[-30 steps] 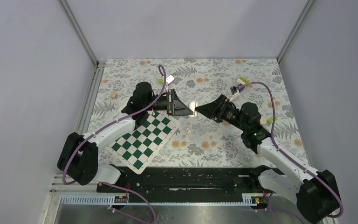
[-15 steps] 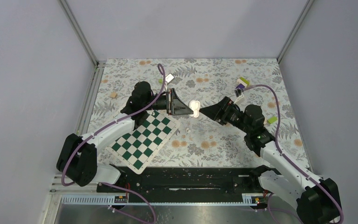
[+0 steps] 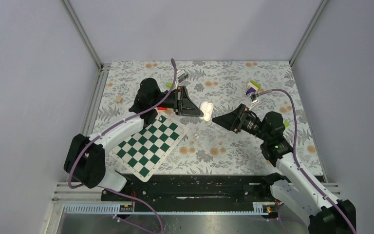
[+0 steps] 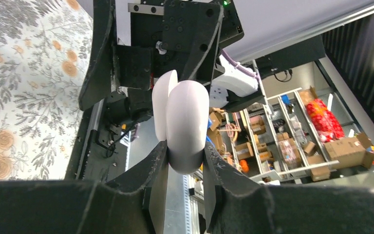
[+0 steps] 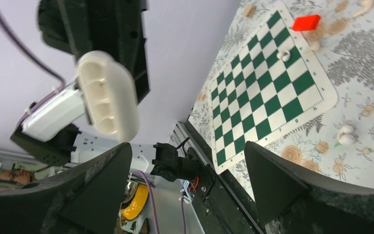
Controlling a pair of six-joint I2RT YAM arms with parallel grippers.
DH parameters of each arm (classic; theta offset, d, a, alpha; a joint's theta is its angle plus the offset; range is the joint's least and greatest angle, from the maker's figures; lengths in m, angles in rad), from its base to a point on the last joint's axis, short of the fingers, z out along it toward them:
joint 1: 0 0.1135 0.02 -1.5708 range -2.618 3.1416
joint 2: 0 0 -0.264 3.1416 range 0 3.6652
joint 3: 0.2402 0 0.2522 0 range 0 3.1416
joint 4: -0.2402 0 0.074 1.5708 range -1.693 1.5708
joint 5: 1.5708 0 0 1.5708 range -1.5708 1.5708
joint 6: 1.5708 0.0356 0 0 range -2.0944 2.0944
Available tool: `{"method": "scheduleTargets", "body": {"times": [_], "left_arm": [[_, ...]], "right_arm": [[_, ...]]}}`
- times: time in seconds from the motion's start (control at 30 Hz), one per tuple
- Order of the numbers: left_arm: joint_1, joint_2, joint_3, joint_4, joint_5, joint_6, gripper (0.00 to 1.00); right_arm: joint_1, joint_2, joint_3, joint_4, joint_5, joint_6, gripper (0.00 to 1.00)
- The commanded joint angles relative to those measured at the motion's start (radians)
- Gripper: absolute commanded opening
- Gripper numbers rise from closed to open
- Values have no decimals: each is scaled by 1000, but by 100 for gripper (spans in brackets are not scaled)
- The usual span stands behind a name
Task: Insert the wireless bluetooth earbuds into the charging case
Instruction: Pass from the left arm to the right
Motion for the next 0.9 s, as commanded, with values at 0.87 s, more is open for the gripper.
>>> {"method": "scheduleTargets", "body": {"times": [0.87], "left_arm": [[2, 199, 109, 957, 68, -795, 0]], "right_arm": [[-88, 253, 55, 1109, -240, 433, 92]]}}
